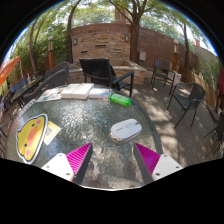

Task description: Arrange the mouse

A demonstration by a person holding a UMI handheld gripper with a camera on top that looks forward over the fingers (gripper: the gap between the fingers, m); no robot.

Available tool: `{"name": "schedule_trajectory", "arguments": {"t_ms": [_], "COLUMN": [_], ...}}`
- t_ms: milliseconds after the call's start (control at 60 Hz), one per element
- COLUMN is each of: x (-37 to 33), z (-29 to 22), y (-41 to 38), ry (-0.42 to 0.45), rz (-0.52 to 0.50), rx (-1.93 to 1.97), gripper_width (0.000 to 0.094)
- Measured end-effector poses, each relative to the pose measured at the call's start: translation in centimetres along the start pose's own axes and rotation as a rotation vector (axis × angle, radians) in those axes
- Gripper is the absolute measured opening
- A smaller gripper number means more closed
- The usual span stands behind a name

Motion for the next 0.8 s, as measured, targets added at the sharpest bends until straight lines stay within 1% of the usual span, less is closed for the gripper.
{"name": "schedule_trajectory", "arguments": {"t_ms": [133,167,233,367,433,517,617,650,800], "x": [4.4,5.1,6.3,8.4,9.1,9.6,9.6,9.5,9.0], "z": [-0.4,-1.5,-2.4,-4.4,-4.9,-4.9,-5.1,-5.1,-5.0], "y": [1.7,2.2,2.3,1.6,1.5,1.6,0.6,0.6,0.9], "ry": [-0.034,-0.008,-0.013,-0.006,-0.007,-0.006,0.025,0.027,0.001], "rz": [-0.002,0.007,-0.006,-0.034,-0.028,-0.001,-0.043,-0.038,-0.017], "rx": [0.057,0.052,0.059,0.069,0.055,-0.005,-0.041,-0.058,-0.081], "gripper_width": [0.0852,0.0831,0.0847,0.0840,0.0824,0.0737,0.0487,0.0486,0.0387]}}
Point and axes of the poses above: the point between the fingertips, and its own axes, seen from behind it with the camera up: y to the right, z down, x forward, the way the camera looks, the point moved 1 cm from there along -x, backward, against the way the camera looks, and after that the axes turned 7 degrees about -x, right-handed, at the moved point
